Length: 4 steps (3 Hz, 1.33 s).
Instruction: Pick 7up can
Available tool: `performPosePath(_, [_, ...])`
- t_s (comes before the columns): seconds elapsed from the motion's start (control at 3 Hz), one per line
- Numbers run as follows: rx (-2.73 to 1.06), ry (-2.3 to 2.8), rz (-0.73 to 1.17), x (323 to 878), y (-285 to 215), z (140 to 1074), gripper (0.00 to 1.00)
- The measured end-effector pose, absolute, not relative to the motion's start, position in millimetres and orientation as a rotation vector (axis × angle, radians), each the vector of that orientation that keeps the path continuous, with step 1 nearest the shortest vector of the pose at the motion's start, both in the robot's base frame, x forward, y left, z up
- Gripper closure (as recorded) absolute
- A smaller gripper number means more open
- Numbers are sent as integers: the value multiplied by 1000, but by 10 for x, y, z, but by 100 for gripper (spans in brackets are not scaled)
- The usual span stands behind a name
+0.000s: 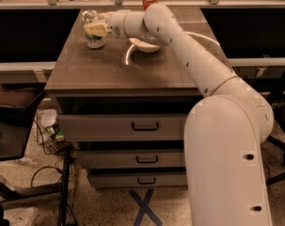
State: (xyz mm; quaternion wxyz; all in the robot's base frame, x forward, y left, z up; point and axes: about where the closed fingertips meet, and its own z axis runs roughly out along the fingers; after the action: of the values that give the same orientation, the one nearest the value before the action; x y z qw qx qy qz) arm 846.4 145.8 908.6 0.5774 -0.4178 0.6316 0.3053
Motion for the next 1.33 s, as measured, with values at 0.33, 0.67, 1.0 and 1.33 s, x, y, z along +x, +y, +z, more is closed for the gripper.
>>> performPosePath(0.33, [-995,1463,706,8442,1491,9240,100])
performPosePath(0.67, [-1018,1440,684,8401,1499,9471,100])
performPosePath(1.0, [-1031,1415,670,8344,1481,9657,100])
performPosePath(1.33, [-1033,1369,669,8246,1420,9844,100])
